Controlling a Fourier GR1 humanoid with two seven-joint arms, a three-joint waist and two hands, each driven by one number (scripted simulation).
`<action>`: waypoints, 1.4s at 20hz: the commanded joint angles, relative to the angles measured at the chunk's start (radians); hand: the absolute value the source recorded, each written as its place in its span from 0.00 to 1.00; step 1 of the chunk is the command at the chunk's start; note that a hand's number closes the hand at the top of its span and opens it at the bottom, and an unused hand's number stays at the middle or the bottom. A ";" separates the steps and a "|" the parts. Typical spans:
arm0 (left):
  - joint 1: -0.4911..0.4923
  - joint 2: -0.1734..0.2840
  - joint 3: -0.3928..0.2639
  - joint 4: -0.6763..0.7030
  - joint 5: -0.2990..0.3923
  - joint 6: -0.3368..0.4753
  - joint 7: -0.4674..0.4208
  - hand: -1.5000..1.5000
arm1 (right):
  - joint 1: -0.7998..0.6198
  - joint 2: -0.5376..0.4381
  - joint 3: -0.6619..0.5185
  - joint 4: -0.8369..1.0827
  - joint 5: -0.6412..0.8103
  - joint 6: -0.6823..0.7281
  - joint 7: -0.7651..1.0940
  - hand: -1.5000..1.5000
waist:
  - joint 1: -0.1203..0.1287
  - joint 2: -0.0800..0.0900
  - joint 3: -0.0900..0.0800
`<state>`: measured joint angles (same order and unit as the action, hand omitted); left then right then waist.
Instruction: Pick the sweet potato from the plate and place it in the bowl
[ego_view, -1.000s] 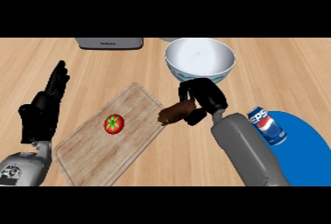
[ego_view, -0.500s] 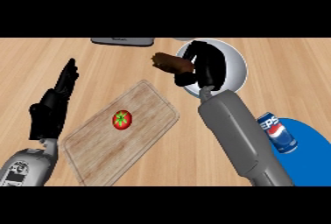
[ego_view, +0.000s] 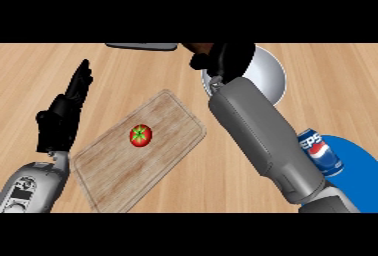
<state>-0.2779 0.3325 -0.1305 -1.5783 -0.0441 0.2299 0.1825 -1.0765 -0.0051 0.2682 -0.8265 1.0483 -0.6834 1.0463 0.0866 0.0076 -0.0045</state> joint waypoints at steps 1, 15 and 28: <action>0.007 0.004 0.013 0.009 0.010 -0.013 -0.013 0.50 | -0.066 0.005 0.020 0.095 0.082 -0.177 0.229 1.00 | -0.005 0.005 0.002; 0.050 -0.010 0.040 0.006 -0.022 0.011 -0.033 0.50 | -0.038 -0.078 -0.101 0.422 0.328 -0.154 0.176 1.00 | -0.061 0.002 0.004; 0.027 0.004 0.067 -0.004 0.002 -0.034 -0.018 0.50 | 0.087 -0.102 -0.372 0.428 -0.006 -0.379 -0.240 0.00 | -0.032 0.017 0.008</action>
<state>-0.2548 0.3165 -0.0838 -1.5803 -0.0597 0.2224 0.1708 -1.0160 -0.1066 -0.0325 -0.3713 1.1634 -0.9829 0.9356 0.0452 0.0204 0.0028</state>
